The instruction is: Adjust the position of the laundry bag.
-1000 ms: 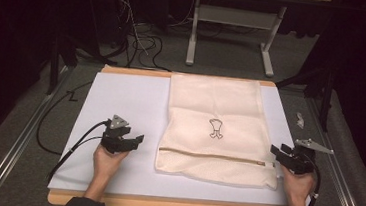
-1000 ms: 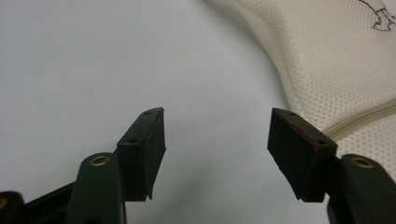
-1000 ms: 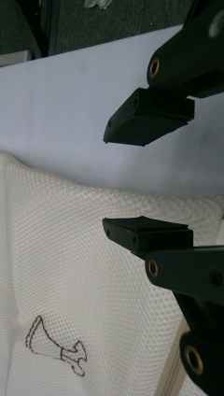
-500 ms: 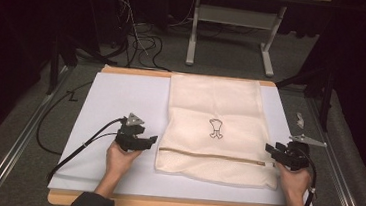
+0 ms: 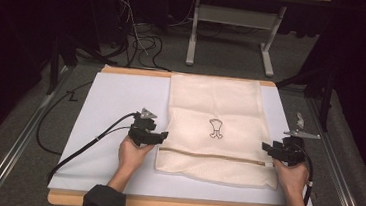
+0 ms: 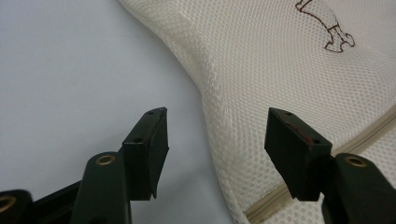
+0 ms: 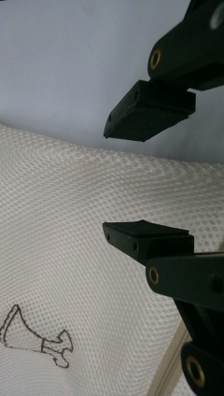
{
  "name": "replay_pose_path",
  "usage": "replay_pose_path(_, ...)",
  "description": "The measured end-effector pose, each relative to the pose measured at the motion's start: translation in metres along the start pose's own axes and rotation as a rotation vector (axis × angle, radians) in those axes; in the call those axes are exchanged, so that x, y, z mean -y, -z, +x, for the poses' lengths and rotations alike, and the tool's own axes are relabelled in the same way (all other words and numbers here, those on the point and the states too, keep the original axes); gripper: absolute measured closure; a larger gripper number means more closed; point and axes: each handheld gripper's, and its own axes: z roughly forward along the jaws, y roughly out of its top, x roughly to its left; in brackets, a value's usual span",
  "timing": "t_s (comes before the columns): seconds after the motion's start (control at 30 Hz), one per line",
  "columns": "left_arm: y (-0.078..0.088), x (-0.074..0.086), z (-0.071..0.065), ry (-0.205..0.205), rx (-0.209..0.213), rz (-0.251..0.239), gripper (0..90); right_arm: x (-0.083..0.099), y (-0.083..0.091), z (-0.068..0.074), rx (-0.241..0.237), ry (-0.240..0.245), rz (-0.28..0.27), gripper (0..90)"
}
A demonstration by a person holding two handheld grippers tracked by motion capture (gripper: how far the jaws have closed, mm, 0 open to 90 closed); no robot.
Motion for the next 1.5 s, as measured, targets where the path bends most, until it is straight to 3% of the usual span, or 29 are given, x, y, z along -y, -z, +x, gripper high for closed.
replay_pose_path(0.17, -0.006, -0.005, -0.001, -0.001, 0.004, -0.003, 43.5, -0.005, -0.002, -0.001, 0.006, -0.012, 0.02, 48.3)
replay_pose_path(0.47, -0.02, -0.012, -0.002, 0.02, -0.004, 0.046, 45.7, -0.011, -0.011, -0.002, 0.01, -0.026, 0.074, 48.6)
replay_pose_path(0.6, -0.024, -0.012, -0.002, 0.031, -0.002, 0.054, 48.3, -0.012, -0.015, -0.002, 0.0, -0.06, 0.088, 49.9)
replay_pose_path(0.83, -0.032, -0.012, -0.001, 0.028, 0.002, 0.095, 56.2, -0.013, -0.019, -0.001, -0.013, -0.06, 0.128, 57.1)
replay_pose_path(0.87, -0.033, -0.012, -0.002, 0.029, 0.006, 0.096, 60.2, -0.014, -0.019, -0.001, -0.006, -0.048, 0.145, 62.5)
replay_pose_path(1.0, -0.035, -0.013, -0.002, 0.026, 0.014, 0.098, 65.6, -0.016, -0.02, -0.002, -0.019, -0.045, 0.172, 69.1)
replay_pose_path(1.03, -0.035, -0.013, -0.002, 0.022, 0.019, 0.099, 70.9, -0.016, -0.02, -0.002, -0.019, -0.033, 0.175, 74.8)
replay_pose_path(1.23, -0.038, -0.012, 0.0, 0.026, 0.05, 0.11, 83.3, -0.016, -0.019, 0.0, -0.033, -0.008, 0.171, 84.2)
replay_pose_path(1.5, -0.033, -0.013, 0.0, 0.007, 0.048, 0.087, 86.1, -0.014, -0.016, -0.002, -0.053, -0.01, 0.134, 86.2)
